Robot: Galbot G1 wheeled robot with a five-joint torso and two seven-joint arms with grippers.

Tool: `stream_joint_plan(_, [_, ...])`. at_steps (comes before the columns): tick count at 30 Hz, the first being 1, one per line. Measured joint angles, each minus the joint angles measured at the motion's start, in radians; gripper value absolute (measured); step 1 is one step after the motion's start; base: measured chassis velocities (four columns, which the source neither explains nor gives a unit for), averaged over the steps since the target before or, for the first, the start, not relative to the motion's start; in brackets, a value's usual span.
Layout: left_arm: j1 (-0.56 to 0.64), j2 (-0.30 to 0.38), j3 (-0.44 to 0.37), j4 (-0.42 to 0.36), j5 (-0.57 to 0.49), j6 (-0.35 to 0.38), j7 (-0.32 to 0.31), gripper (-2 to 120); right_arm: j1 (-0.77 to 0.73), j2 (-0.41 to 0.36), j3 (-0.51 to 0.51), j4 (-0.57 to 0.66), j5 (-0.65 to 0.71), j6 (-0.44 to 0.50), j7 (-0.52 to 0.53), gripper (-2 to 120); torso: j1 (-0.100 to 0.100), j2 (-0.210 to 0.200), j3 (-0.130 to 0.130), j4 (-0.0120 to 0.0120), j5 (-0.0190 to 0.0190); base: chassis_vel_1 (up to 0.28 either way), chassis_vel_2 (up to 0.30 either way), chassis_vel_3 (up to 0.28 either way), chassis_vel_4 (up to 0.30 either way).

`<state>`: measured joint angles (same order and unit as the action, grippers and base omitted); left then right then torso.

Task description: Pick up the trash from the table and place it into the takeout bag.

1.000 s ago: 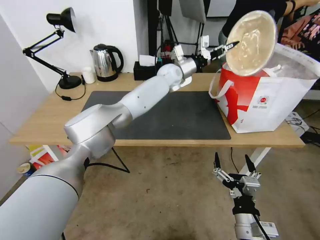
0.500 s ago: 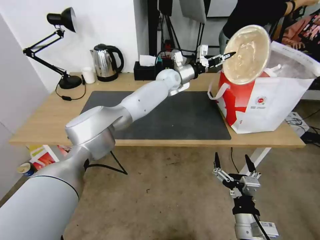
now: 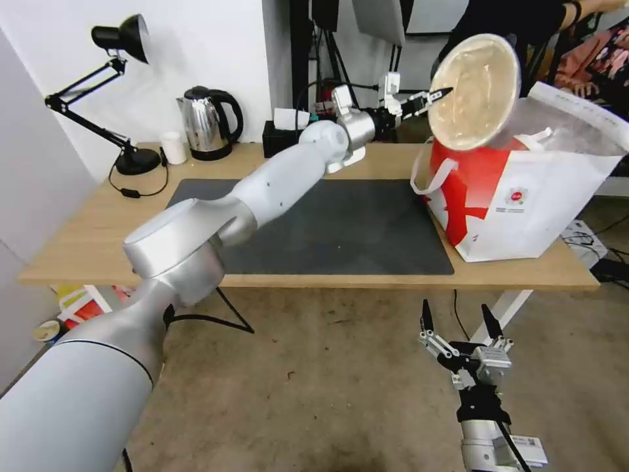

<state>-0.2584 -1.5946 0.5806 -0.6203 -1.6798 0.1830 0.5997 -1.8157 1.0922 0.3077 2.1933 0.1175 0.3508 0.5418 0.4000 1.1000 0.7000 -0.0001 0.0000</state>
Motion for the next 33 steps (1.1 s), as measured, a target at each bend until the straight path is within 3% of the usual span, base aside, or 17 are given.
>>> stream_joint_plan(14, [-0.022, 0.0, -0.061, 0.0, 0.017, -0.042, -0.152, 0, 0.0, 0.0, 0.0, 0.0, 0.0, 0.0, 0.0, 100, 0.0, 0.0, 0.0, 0.0001, 0.0, 0.0, 0.0, 0.0, 0.0])
stream_joint_plan(33, [0.006, 0.0, -0.057, 0.011, 0.076, -0.018, -0.193, 0, 0.0, 0.0, 0.0, 0.0, 0.0, 0.0, 0.0, 100, 0.0, 0.0, 0.0, -0.0001, 0.0, 0.0, 0.0, 0.0, 0.0])
